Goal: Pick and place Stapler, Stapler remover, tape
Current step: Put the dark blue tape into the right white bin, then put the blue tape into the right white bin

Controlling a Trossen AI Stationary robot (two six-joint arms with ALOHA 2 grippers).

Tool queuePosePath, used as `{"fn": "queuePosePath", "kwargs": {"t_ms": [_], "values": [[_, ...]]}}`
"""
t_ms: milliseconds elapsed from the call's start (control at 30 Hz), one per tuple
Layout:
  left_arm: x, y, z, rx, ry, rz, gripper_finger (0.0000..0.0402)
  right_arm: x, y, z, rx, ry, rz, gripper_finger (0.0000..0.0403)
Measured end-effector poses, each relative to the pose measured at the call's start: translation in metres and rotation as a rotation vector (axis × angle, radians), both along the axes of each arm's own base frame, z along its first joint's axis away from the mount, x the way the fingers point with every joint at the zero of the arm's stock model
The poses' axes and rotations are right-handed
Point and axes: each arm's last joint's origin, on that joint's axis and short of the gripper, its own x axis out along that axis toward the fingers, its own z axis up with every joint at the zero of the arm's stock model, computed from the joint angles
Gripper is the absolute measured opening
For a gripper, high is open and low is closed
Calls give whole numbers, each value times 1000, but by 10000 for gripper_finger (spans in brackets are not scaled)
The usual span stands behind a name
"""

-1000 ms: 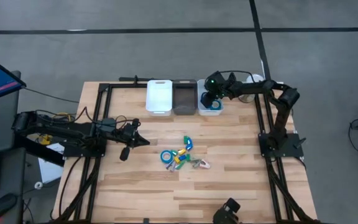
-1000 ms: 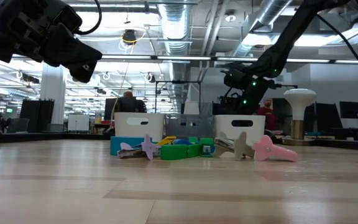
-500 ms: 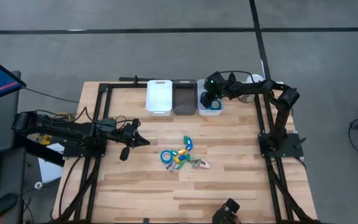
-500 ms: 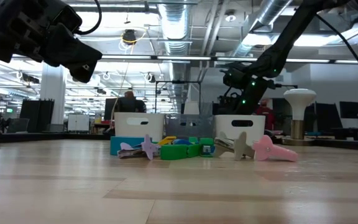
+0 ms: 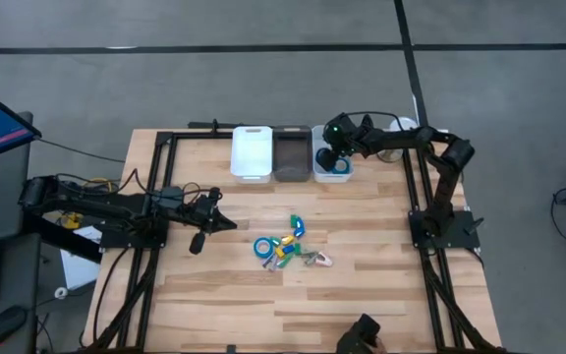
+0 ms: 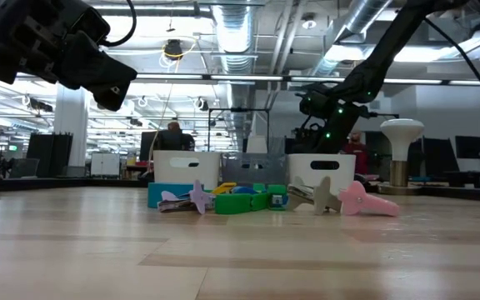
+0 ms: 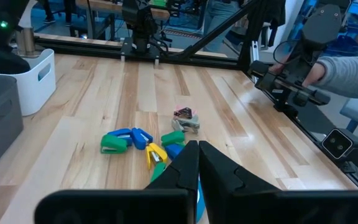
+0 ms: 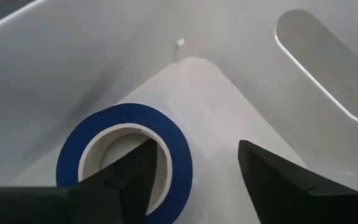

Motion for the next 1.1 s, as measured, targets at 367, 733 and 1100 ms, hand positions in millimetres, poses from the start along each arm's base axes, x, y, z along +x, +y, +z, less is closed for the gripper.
{"fn": "queuePosePath", "kwargs": {"t_ms": [367,733,1100], "values": [[0,0,0,0,0,0,4,-5,5,41,-65,-37,32,244],[0,0,0,0,0,0,4,-12,31,94,-139,-126,78,244],[0,0,1,-7,-9,1,4,18,99,115,-159,-190,310,244]]}}
